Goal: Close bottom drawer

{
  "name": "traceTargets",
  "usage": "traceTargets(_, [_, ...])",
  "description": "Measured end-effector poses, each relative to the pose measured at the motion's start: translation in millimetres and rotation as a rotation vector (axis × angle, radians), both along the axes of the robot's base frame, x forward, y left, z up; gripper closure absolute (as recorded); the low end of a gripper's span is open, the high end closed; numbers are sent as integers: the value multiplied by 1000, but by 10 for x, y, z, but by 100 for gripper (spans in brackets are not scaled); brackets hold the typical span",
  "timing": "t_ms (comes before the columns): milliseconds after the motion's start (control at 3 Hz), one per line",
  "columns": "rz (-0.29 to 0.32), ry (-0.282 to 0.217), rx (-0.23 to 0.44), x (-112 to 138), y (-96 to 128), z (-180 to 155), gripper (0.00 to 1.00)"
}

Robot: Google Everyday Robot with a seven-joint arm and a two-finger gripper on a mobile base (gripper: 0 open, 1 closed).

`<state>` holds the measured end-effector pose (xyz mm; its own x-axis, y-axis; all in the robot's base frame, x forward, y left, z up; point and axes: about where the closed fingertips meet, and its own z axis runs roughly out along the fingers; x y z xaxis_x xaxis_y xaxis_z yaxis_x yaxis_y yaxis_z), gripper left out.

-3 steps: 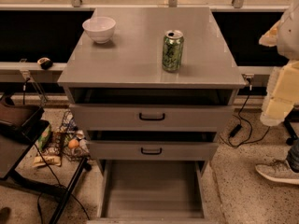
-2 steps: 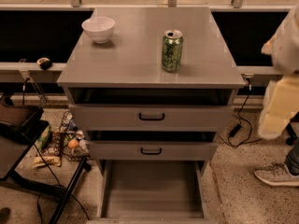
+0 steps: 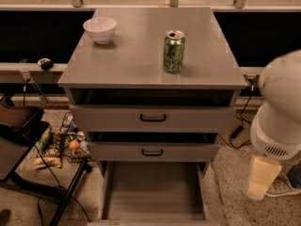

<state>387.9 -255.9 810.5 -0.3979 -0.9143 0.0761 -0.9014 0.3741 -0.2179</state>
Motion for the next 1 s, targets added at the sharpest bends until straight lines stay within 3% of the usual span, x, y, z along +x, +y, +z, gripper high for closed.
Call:
traceTargets(333, [-6,63,-18,-127,-67,-627,0])
traceTargets(667, [-8,96,-3,-212,-44,-1071,0])
traceTargets(1000, [-8,96,-3,-212,-44,-1073,0])
